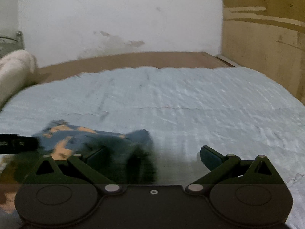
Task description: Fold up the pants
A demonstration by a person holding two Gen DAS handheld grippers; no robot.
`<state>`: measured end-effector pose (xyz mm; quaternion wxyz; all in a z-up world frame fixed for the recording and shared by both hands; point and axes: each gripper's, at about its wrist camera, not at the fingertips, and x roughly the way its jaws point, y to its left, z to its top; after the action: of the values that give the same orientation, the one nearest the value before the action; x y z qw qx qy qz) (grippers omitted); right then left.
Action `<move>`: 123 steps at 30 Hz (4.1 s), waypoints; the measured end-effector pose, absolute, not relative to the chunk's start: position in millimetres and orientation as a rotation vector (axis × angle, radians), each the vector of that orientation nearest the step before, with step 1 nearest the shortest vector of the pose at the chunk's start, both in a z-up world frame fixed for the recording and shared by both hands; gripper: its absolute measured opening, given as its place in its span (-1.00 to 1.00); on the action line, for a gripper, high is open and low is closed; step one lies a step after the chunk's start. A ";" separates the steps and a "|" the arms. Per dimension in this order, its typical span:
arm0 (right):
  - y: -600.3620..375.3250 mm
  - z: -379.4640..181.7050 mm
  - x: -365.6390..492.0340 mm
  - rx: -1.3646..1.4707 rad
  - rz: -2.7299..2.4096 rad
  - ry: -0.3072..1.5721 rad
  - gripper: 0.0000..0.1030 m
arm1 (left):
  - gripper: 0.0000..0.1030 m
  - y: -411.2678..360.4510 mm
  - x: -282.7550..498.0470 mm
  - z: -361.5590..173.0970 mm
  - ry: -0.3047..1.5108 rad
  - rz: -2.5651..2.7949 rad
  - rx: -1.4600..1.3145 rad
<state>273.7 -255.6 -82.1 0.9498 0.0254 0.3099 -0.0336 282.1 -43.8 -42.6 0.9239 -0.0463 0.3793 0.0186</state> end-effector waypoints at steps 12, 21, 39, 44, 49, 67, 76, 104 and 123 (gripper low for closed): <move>-284.2 -100.1 249.1 0.184 -0.081 0.633 0.99 | 0.99 -43.2 255.0 -51.4 0.789 0.014 -0.082; -261.1 -98.4 211.7 0.117 -0.022 0.677 0.99 | 0.99 -46.0 217.3 -54.6 0.825 0.020 -0.031; -256.4 -106.1 158.1 0.065 -0.028 0.644 0.99 | 0.99 -30.9 164.8 -63.3 0.861 0.024 -0.046; -253.2 -106.2 149.6 0.039 -0.022 0.643 0.99 | 0.99 -32.4 160.3 -59.8 0.874 0.041 -0.040; -254.0 -103.2 137.0 0.023 0.005 0.620 0.99 | 0.99 -28.2 160.7 -49.3 0.889 0.032 -0.078; -274.2 -95.9 223.0 0.135 0.252 0.671 0.99 | 0.99 -45.8 235.5 -46.1 0.864 -0.054 -0.064; -327.8 -106.0 244.5 0.385 0.349 0.676 0.99 | 1.00 -14.5 239.1 -67.9 0.884 -0.123 -0.170; -330.7 -110.1 299.6 0.522 0.664 0.787 0.99 | 0.30 -11.9 264.4 -59.3 0.888 -0.345 -0.272; -349.7 -121.9 303.5 0.705 0.613 0.746 0.34 | -0.47 24.4 266.9 -79.2 0.939 -0.354 -0.531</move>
<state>303.5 -349.7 -121.9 0.8267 0.3319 0.3511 0.2885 266.9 24.4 -79.2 0.8430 -0.2515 0.4448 -0.1678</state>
